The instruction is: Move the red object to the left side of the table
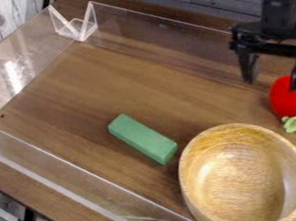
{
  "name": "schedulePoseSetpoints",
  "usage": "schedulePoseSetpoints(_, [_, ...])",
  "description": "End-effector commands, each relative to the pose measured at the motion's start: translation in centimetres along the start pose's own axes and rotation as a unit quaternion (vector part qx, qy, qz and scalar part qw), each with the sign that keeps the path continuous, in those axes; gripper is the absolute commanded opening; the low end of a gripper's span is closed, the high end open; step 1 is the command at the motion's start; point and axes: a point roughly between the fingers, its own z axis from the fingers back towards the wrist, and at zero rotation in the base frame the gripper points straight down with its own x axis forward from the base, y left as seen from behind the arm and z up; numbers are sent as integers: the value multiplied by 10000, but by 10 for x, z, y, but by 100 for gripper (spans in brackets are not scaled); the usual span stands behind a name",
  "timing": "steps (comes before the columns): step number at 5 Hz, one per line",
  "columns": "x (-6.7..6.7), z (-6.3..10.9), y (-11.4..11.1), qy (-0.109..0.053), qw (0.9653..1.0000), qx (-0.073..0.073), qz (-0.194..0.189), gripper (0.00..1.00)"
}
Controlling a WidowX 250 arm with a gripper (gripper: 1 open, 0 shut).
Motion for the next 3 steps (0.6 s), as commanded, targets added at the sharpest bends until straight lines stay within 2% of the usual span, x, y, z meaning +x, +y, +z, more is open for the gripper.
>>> schedulePoseSetpoints(1, [11, 24, 2, -386, 9989, -249, -1, 100])
schedulePoseSetpoints(3, [15, 26, 18, -444, 9985, -309, -102, 100])
